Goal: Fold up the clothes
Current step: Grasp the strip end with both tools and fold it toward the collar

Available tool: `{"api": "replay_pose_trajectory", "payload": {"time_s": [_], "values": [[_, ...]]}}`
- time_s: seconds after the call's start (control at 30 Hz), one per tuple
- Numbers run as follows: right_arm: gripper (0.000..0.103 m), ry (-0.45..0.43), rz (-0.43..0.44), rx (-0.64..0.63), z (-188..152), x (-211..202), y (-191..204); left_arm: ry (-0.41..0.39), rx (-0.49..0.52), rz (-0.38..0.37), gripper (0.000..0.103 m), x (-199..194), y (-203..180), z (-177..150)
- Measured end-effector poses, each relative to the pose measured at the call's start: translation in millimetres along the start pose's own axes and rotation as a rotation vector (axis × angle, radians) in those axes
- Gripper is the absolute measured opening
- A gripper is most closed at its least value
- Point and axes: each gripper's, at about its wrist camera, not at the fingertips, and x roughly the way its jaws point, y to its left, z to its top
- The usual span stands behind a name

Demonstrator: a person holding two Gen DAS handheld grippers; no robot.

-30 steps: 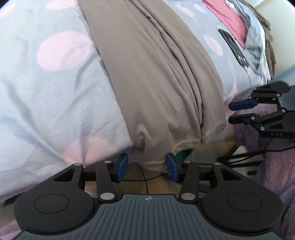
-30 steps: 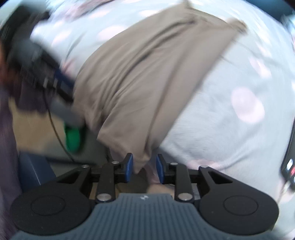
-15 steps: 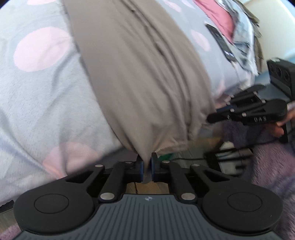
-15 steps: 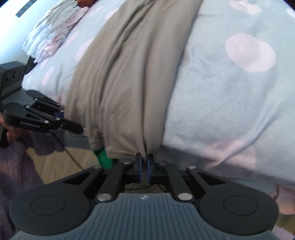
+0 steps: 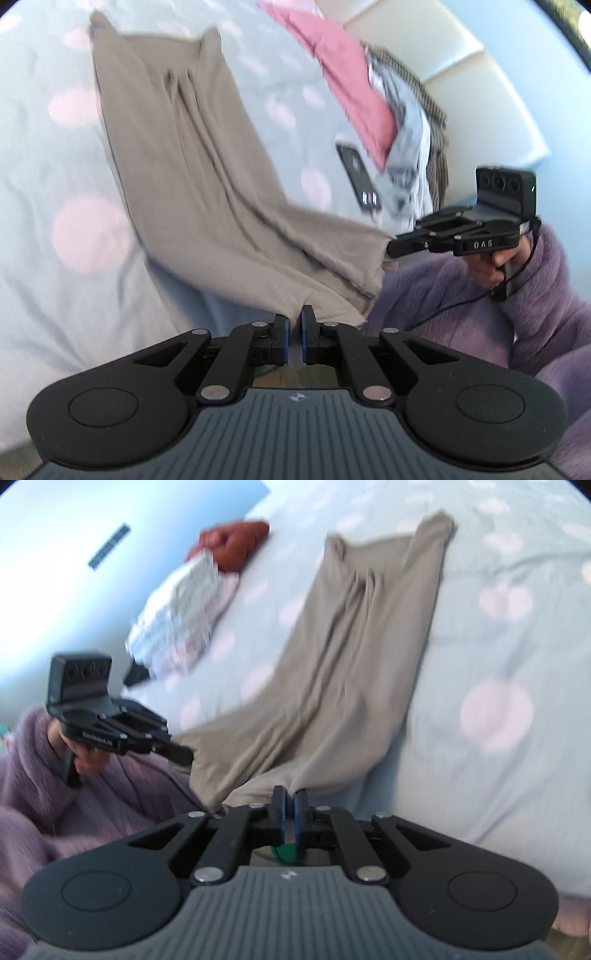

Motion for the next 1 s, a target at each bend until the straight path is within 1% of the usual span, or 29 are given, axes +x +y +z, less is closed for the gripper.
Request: {"api": "replay_pose_trajectory", "payload": {"time_s": [0.1,0.17,0.23,0.33,0.43,0.53,0.6,0.7,0.77,0.9,0.93,1.0], "values": [[0.005,-0.044,-0.001,0.001,26,-11,-6,-0.042,-0.015,0.008,0.004,-11,10,30],[0.005,-0.067,-0.021,-0.014,49,-2,-7,-0.059,-0.029,0.023,0.004,-12,18,53],[0.005,-0.083,-0.043,-0.022,73,2,-15,-0.059,-0.043,0.063,0.004,-3,27,77],[0.005,-0.093,-0.058,0.007,108,12,-35,-0.056,-0.099,0.080,0.004,9,53,109],[0.005,-0.086,-0.086,0.039,140,36,-51,-0.043,-0.110,0.114,0.004,19,72,138],[0.005,-0.066,-0.122,0.068,166,56,-69,-0.044,-0.128,0.125,0.004,28,93,163],[0.005,-0.054,-0.135,0.086,181,65,-82,-0.047,-0.154,0.131,0.004,33,109,174],[0.005,-0.040,-0.141,0.133,200,87,-103,-0.029,-0.208,0.137,0.004,49,134,183],[0.005,-0.034,-0.142,0.156,205,98,-113,-0.022,-0.238,0.146,0.004,58,146,186],[0.006,-0.021,-0.157,0.177,212,113,-125,-0.025,-0.266,0.134,0.004,63,156,191],[0.008,-0.023,-0.166,0.178,213,116,-126,-0.028,-0.274,0.133,0.004,64,157,194],[0.009,-0.043,-0.174,0.201,216,116,-128,-0.046,-0.302,0.131,0.005,62,156,197]]}}
